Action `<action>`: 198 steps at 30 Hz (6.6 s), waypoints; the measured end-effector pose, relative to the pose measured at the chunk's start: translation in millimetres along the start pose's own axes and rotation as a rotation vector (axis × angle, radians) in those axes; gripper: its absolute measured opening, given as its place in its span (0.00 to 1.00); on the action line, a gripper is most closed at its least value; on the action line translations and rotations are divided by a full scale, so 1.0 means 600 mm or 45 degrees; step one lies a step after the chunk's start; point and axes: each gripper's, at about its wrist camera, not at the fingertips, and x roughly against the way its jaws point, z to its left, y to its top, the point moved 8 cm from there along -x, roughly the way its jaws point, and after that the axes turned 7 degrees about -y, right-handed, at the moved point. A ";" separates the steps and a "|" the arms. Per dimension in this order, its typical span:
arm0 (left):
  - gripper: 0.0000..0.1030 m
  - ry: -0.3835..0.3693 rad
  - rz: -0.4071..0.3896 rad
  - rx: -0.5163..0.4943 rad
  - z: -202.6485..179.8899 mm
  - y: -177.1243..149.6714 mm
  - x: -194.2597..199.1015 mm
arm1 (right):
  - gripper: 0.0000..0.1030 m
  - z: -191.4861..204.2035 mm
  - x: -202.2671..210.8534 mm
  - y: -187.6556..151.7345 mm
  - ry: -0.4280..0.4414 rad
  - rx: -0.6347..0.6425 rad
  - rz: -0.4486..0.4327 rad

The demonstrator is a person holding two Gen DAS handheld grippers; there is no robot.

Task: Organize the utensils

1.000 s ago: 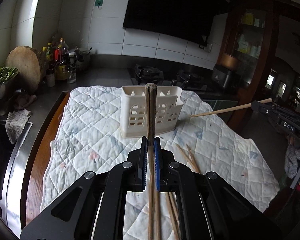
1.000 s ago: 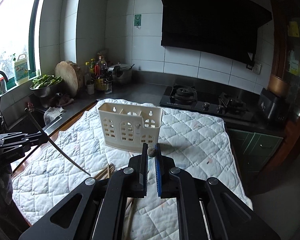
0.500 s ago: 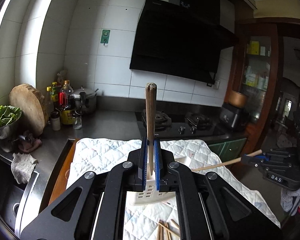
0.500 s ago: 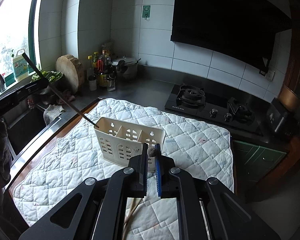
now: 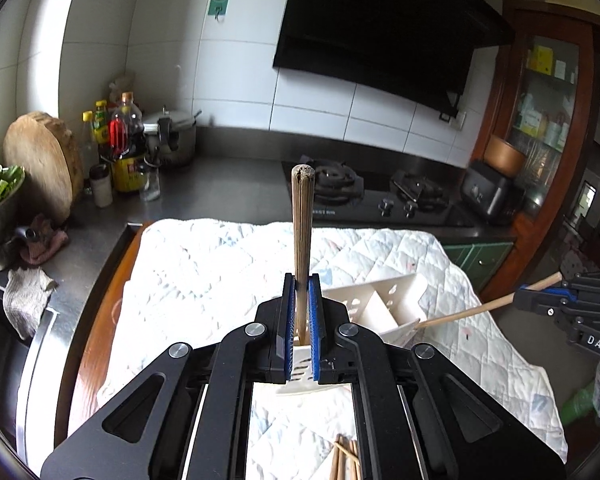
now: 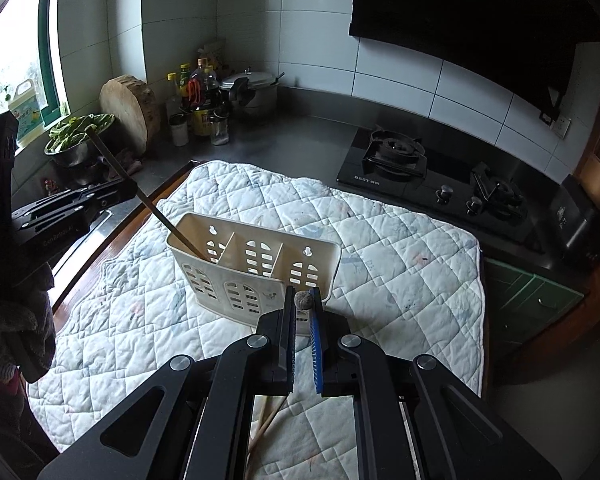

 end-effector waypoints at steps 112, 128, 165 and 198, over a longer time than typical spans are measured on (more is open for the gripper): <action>0.05 -0.108 0.084 -0.070 -0.057 -0.341 0.178 | 0.06 0.107 0.150 -0.243 0.151 -0.083 -0.303; 0.05 -0.143 0.009 -0.202 -0.093 -0.170 0.157 | 0.06 0.045 0.200 -0.061 0.061 -0.027 -0.407; 0.05 0.002 -0.060 -0.167 -0.043 0.028 0.044 | 0.06 -0.029 0.024 0.076 -0.051 -0.097 -0.246; 0.35 0.014 -0.070 -0.196 -0.068 -0.110 0.175 | 0.28 0.027 0.144 -0.114 -0.024 -0.079 -0.356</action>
